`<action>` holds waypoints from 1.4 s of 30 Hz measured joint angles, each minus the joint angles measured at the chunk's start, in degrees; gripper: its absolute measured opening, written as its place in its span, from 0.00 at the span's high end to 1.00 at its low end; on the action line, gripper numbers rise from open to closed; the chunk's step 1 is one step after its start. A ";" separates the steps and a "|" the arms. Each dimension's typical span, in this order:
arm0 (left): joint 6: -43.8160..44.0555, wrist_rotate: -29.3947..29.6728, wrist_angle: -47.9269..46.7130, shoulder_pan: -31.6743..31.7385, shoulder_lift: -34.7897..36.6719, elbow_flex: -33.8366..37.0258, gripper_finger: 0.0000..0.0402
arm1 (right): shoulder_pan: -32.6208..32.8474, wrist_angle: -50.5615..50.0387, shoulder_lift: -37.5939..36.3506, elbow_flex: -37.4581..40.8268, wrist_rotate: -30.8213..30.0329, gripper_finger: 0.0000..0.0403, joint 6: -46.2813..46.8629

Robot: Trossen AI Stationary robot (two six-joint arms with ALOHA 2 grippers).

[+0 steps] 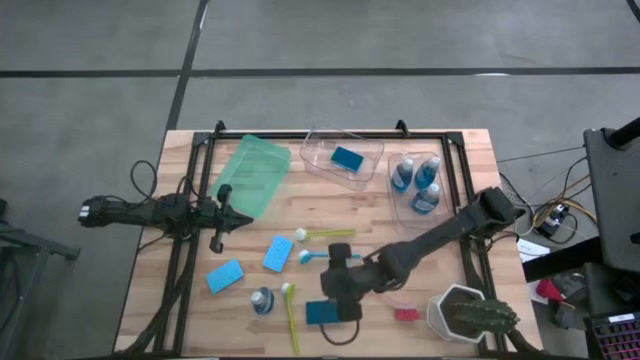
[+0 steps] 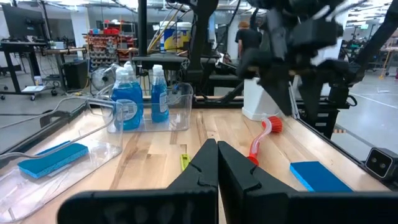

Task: Pick & Place Kitchen Sink Supplies
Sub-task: Put the blue sponge wipe into the left transparent bin

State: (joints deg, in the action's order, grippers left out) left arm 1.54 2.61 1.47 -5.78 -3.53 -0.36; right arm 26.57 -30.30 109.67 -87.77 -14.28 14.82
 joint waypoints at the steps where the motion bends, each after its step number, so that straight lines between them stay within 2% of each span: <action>1: 0.00 0.00 0.01 0.02 0.00 0.00 1.00 | 0.31 0.42 0.81 0.01 0.05 0.47 0.32; 6: 0.01 0.00 0.01 0.01 0.00 0.00 1.00 | 0.78 1.02 4.71 -1.04 1.74 0.47 3.98; 14: 0.00 0.00 0.00 0.00 -0.02 0.00 1.00 | -1.41 1.82 8.86 -2.88 12.81 0.47 5.12; 28: 0.00 0.00 0.01 0.02 -0.02 0.00 1.00 | -3.97 2.69 13.39 -2.89 21.59 0.51 5.75; 42: 0.01 0.00 0.00 0.01 -0.04 0.00 1.00 | -4.02 3.57 15.99 -2.86 23.06 0.56 5.80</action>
State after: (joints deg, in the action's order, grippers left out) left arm 1.55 2.61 1.47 -5.77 -3.57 -0.36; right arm 22.55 -26.73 125.66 -90.63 8.78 20.62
